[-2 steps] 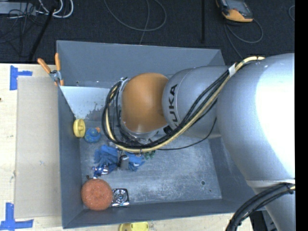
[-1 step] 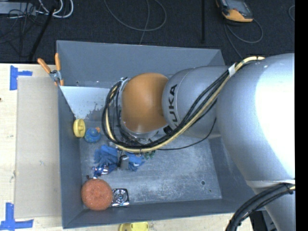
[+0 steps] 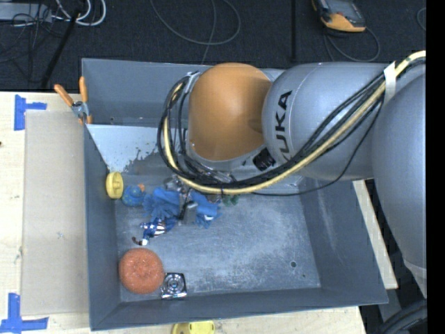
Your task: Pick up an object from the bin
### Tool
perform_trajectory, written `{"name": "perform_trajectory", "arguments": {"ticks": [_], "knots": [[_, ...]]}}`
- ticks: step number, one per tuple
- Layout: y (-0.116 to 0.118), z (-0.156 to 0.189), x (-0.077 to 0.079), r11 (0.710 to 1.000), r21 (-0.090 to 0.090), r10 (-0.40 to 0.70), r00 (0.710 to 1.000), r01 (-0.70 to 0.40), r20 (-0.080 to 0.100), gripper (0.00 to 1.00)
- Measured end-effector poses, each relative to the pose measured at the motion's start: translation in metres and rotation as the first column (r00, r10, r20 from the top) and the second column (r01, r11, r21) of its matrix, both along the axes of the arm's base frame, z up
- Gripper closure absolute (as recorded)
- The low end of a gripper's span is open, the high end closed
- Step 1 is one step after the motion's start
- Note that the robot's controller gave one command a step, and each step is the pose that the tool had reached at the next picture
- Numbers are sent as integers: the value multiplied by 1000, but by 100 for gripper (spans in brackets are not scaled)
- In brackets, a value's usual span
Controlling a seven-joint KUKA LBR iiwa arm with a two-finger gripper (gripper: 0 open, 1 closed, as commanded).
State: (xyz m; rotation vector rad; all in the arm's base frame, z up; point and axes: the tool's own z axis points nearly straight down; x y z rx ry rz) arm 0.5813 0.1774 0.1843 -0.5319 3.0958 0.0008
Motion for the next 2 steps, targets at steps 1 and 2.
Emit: {"name": "perform_trajectory", "arguments": {"ticks": [1,2], "knots": [[0,0,0,1000,0,-1,1000,1,0,100],[-13,57,2,1000,-1,1,1000,-1,-5,100]]}}
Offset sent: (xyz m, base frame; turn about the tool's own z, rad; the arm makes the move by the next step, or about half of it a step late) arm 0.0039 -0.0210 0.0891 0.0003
